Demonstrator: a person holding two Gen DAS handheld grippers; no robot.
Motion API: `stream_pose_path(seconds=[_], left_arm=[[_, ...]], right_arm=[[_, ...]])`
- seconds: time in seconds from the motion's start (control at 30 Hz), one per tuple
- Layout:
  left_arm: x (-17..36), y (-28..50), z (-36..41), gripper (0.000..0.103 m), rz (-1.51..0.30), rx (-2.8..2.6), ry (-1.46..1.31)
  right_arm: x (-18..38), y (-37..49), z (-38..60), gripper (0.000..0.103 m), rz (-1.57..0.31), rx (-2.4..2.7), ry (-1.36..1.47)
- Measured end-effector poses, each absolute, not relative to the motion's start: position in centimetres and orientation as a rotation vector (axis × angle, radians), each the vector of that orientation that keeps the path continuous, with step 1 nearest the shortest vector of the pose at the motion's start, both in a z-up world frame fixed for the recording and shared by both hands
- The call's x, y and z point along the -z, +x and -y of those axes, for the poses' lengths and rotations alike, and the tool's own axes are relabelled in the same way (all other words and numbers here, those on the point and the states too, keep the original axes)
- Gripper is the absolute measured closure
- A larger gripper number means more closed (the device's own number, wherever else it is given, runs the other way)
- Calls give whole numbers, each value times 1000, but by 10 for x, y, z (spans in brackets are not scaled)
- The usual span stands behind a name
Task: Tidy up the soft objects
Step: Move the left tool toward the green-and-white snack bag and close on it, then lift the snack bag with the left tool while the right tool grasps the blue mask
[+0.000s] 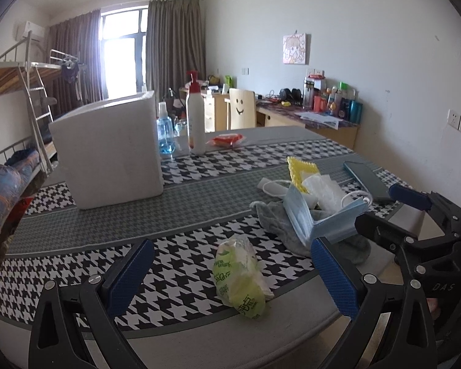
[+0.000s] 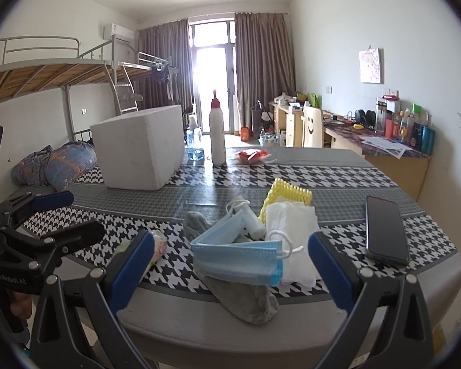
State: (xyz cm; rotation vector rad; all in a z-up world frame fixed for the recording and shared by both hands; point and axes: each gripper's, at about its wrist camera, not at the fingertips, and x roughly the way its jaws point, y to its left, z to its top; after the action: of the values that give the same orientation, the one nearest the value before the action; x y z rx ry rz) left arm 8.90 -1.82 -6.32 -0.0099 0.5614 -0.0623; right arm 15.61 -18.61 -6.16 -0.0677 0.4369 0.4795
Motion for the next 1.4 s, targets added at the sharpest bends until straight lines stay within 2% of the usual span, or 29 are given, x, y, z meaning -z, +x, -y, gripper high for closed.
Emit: stream_pose_path(seconds=[0.37,0.63,0.87,1.07,1.13,1.23,1.3,1.4], left_arm=[[84,109,25,1,-648,46,-9],[98,118,31,14,-705,40,7],[104,122,34,18,-728,31,20],[113,127,33,35,-773,37,16],[114,128,33,44,-784,43,13],[114,128,32,46,-784,49,5],[115,129,32,53,-787,53,7],[116,129,31,57,-786,55,8]], right_arm=[[72,168,189,2,-491,-472,-56],[75,177,195,2,-515,-455,-49],[81,186,204,2,-542,-430,-25],[81,182,199,2,-541,-467,-38],[83,183,195,2,-548,-481,-42],[85,182,189,2,-551,-498,-54],[85,181,186,2,-549,-506,-59],[84,179,182,2,-544,-517,-68]])
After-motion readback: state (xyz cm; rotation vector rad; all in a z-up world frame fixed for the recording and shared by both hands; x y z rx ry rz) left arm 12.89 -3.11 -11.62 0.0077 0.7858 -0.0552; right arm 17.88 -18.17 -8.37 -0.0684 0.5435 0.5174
